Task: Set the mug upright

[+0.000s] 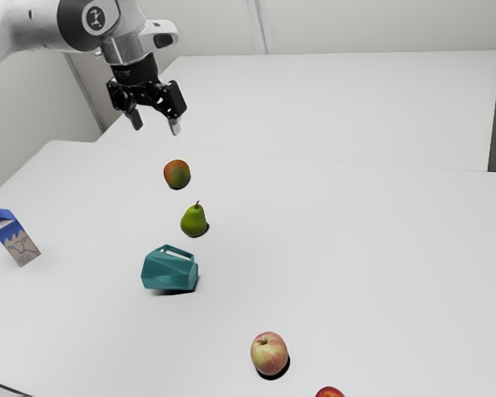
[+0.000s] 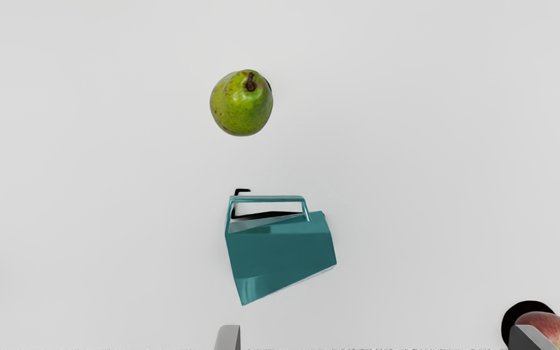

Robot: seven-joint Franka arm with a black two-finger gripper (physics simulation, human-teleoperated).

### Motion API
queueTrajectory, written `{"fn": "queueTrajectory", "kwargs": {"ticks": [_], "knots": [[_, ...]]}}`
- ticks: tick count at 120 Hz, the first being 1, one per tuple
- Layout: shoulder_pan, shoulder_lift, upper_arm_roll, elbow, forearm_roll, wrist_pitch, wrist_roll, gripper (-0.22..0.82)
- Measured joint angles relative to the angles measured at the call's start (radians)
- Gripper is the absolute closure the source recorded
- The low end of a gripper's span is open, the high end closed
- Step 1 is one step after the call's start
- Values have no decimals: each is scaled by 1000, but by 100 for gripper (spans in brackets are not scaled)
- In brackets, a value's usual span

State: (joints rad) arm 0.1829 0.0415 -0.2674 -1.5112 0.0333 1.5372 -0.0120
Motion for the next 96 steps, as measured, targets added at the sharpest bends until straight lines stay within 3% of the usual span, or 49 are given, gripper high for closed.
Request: {"fn": "queueTrajectory", "kwargs": {"ticks": [28,48,70,96], "knots": [[-11,-13,-1,-10,-4,-13,-13,0],[-8,-25,6,-95,-91,-11,-16,0],[41,-101,7,-300,-208,48,19,0],[215,-132,7,-529,-392,222,159,0]]}}
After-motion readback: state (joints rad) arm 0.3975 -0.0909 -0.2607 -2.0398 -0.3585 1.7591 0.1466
